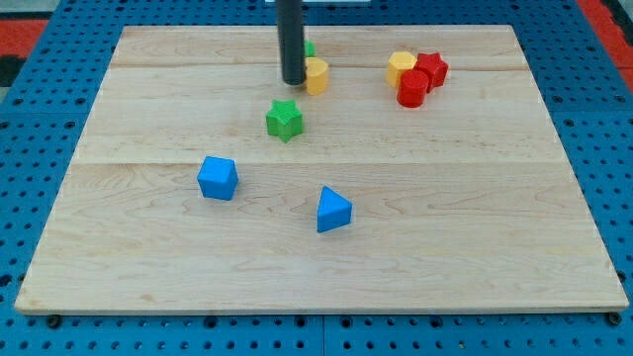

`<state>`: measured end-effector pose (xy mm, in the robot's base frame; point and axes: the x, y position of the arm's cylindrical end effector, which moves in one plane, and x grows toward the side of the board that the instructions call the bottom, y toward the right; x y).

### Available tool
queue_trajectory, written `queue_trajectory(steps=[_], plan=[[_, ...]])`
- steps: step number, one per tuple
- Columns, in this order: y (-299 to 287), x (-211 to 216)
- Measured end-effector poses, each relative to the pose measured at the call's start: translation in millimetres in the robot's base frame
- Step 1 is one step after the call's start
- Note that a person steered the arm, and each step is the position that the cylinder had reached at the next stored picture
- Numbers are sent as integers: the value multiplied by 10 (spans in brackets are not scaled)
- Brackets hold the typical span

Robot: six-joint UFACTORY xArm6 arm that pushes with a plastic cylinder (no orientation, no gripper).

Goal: Push the yellow heart into the yellow hexagon

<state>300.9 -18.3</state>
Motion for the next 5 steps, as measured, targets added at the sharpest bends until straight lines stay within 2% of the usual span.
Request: queue_trajectory(steps=[1,2,3,5], plan=[[508,4],[719,12],[803,12],[513,-12]])
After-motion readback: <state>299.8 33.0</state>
